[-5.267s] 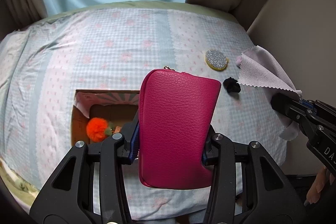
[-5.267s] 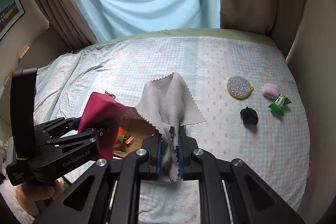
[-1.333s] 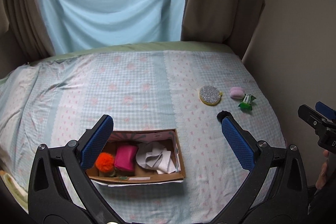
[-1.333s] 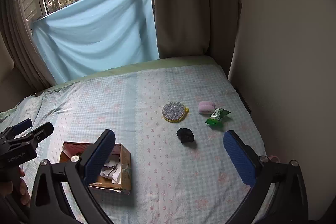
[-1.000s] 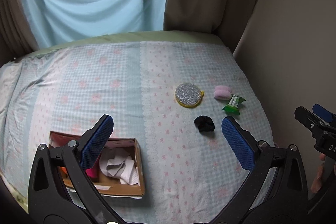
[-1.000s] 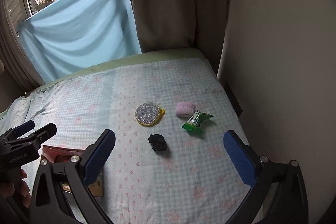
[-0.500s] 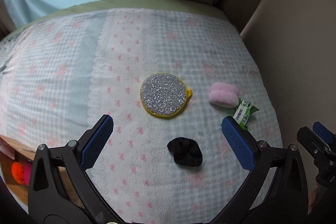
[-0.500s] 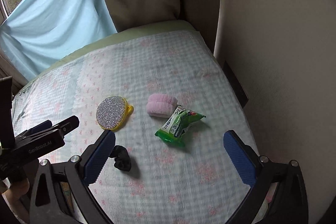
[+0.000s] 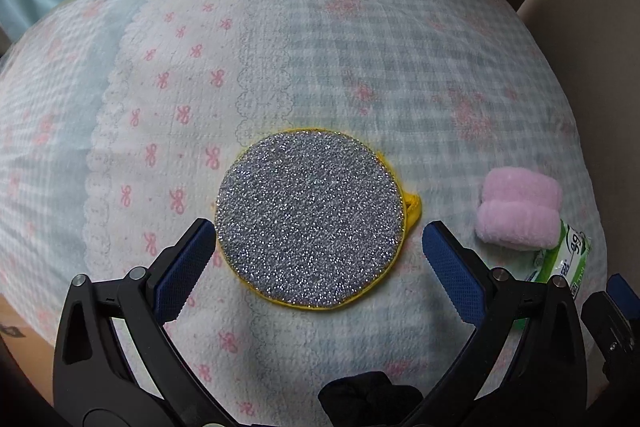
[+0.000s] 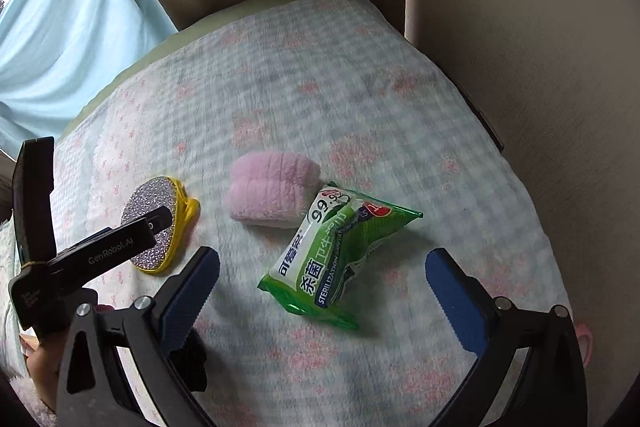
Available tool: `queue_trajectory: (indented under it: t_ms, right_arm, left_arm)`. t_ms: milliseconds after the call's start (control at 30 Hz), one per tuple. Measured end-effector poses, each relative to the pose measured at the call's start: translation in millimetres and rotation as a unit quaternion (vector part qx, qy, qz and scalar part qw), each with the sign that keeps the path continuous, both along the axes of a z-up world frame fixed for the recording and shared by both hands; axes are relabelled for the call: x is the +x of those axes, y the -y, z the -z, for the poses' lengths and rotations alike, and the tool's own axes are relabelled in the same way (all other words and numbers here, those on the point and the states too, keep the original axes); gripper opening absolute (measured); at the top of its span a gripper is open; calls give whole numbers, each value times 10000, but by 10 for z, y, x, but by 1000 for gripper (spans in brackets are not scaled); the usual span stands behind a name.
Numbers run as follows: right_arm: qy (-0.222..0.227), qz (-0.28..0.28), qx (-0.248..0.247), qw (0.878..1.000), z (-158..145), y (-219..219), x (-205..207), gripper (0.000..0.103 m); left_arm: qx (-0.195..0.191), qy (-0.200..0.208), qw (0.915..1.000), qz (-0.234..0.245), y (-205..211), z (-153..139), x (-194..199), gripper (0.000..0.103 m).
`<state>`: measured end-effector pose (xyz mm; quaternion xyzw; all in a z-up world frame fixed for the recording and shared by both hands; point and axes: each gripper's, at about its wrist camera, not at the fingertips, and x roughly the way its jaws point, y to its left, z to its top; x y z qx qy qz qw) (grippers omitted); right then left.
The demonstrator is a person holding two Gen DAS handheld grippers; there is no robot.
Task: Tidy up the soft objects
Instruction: 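Grasp the glitter pad with the left tool while the right tool grasps the green packet, then carry the glitter pad and green packet over the box with both tools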
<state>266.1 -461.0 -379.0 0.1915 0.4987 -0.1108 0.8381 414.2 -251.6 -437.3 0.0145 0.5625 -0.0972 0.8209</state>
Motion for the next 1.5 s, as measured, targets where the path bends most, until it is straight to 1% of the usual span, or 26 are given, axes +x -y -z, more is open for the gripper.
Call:
queue_trajectory:
  t_ms: [133,200,267,333,367,433,500,567,600,633,667,700,733,767,800,833,867,933,1100,1267,1400,1500]
  right_arm:
    - [-93,30,29,9999,194,-13,128,103]
    - [-144,41,67,9999,290,-22,176,103]
    - [-191,43,106,9998,360,-37,214,101]
    - [-262,20,168,9995,430,-50,255,84]
    - [-318,17,170,9993,456,-61,268,80]
    - [-406,37,150,9991,521,-62,286,67]
    - [-425,70,73,9990,546,-59,273,60]
    - [-411,81,-19,9991,549,-63,261,54]
    - [-412,85,-80,9991,546,-65,249,48]
    - [-411,84,-106,9991,550,-59,239,45]
    - [-389,89,-109,9991,548,-52,225,44]
    - [-376,100,-115,9992,547,-37,203,41]
    - [-362,99,-105,9992,546,-31,194,40]
    - [-344,102,-92,9993,549,-27,201,40]
    - [-324,117,-78,9994,550,-26,207,39]
    - [-309,139,-63,9994,540,-22,192,39]
    - [-296,162,-41,9994,532,-15,181,38]
    - [-249,226,-4,9994,501,6,132,38]
    - [-178,269,17,9995,408,-2,30,37]
    - [-83,305,-62,9995,222,28,-67,36]
    - [33,318,-94,9994,-17,13,-181,36]
    - [150,234,-186,9994,-295,-46,-277,36]
  left_arm:
    - [110,-85,9999,13,30,208,124,103]
    - [228,-51,9997,88,66,269,146,103]
    - [287,-13,9995,131,83,298,154,103]
    - [305,22,9994,160,86,316,154,103]
    - [310,20,9994,175,87,325,157,103]
    - [292,13,9994,190,96,337,155,102]
    - [278,14,9994,224,82,331,148,98]
    - [277,34,9993,262,63,319,126,92]
    - [278,46,9992,282,42,309,118,90]
    - [284,61,9991,296,21,299,105,83]
    - [295,79,9991,296,-4,277,85,72]
    - [304,106,9991,277,-31,261,82,67]
    - [309,128,9991,247,-60,238,75,57]
    - [308,129,9992,210,-88,219,68,50]
    - [290,124,9994,173,-117,207,65,46]
    - [274,132,9994,136,-146,192,66,40]
    - [265,136,9995,114,-171,180,63,37]
    - [256,150,9995,111,-210,156,55,34]
    - [206,222,9994,152,-204,51,-7,32]
    - [155,313,9991,248,-148,-109,-121,32]
    - [74,426,9986,299,-149,-359,-235,32]
    - [-24,551,9979,337,-183,-642,-354,32]
